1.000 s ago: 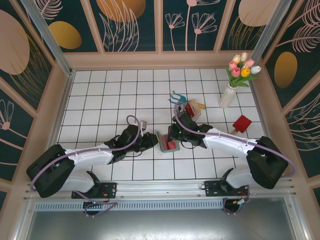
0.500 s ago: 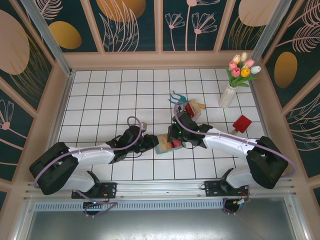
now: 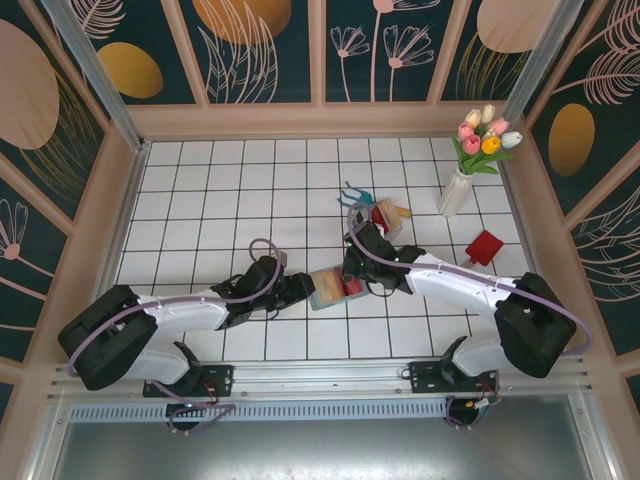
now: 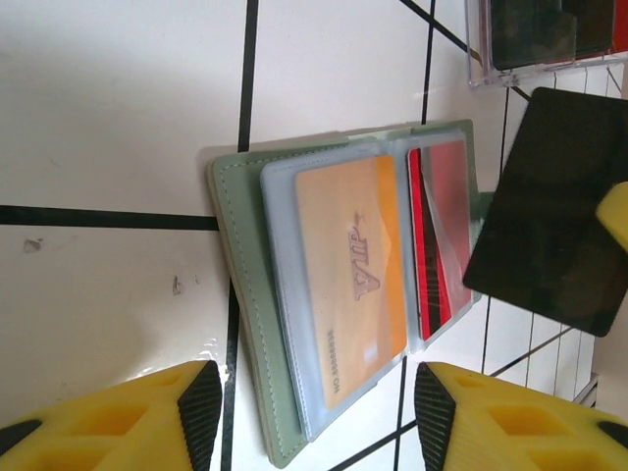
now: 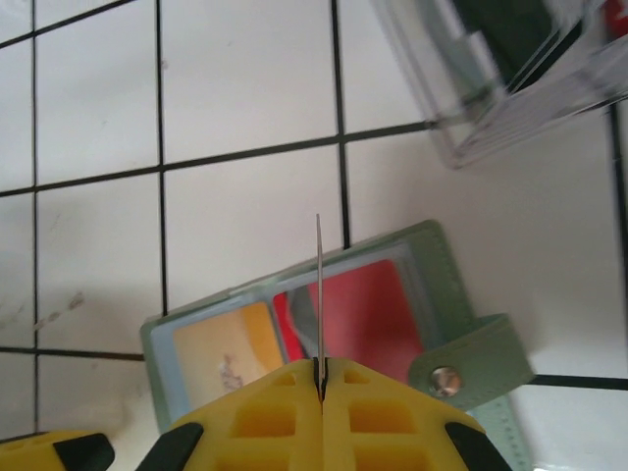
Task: Put the credit cards into the card holder
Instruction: Move the card holder to the bottom-center of the table.
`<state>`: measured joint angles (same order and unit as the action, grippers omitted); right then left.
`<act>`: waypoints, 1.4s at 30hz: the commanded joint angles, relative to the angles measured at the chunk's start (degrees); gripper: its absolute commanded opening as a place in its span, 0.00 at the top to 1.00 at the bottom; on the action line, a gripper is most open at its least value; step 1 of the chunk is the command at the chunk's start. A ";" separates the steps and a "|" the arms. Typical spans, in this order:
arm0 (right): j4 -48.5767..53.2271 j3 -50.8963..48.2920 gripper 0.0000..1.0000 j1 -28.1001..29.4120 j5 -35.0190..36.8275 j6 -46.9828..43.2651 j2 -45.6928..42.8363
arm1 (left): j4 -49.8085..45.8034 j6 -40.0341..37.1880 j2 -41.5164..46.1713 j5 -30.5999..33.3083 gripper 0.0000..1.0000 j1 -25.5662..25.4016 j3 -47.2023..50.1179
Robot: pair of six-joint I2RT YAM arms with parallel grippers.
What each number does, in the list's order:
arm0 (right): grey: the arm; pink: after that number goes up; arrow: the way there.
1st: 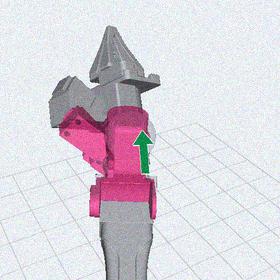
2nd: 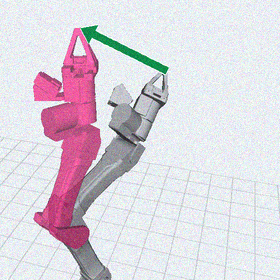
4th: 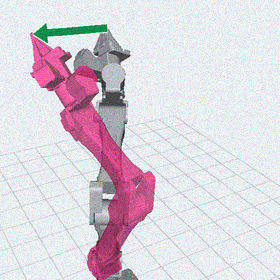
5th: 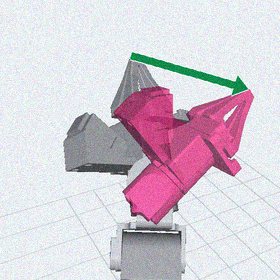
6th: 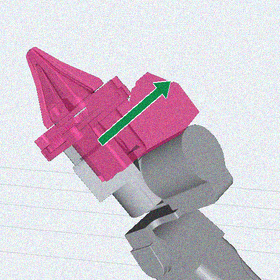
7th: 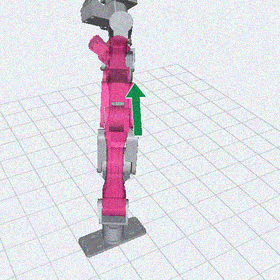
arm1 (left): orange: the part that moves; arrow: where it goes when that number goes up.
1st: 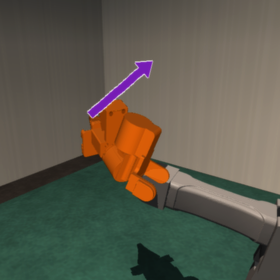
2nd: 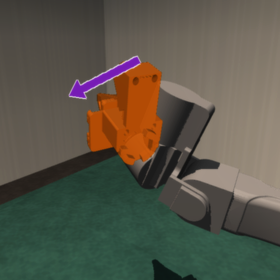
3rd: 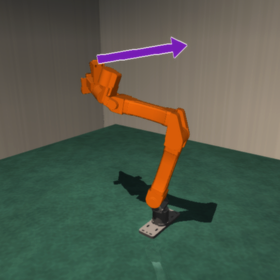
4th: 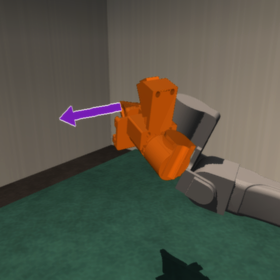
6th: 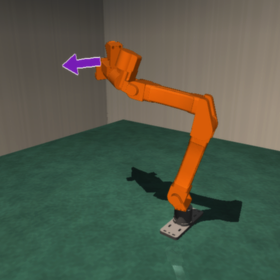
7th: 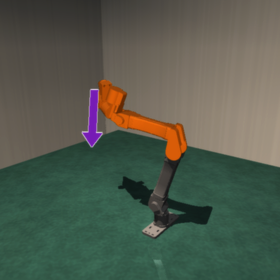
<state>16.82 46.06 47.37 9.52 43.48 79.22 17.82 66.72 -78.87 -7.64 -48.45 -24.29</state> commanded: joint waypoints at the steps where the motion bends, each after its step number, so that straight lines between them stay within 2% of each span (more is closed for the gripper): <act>1: 5.14 2.14 1.00 0.40 8.23 -1.34 -2.99 | 1.26 0.58 -2.64 -0.73 0.43 -0.34 -1.66; 4: 6.34 1.71 1.00 -1.39 11.09 -3.20 -6.35 | 1.78 0.63 -4.03 -0.64 0.42 -0.35 -2.02; 9: 9.94 1.55 1.00 -4.80 12.18 -6.09 -5.44 | 3.01 0.16 -5.82 -1.82 0.42 -0.33 -3.34; 28: 4.94 -2.91 1.00 -5.10 4.98 -7.01 2.04 | 3.34 -0.11 -10.20 -2.92 0.40 -0.33 -5.55; 32: 3.26 -3.35 1.00 -5.02 2.42 -6.83 2.16 | 7.57 0.43 -10.28 -4.50 0.45 -0.33 -5.02; 42: 2.87 -4.01 1.00 -4.99 1.16 -6.81 2.06 | 18.13 5.01 -9.13 -4.17 0.58 -0.33 -1.69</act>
<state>20.29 43.46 42.30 13.47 37.34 80.68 28.80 69.56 -88.36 -10.46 -48.45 -26.65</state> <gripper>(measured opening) 0.057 0.428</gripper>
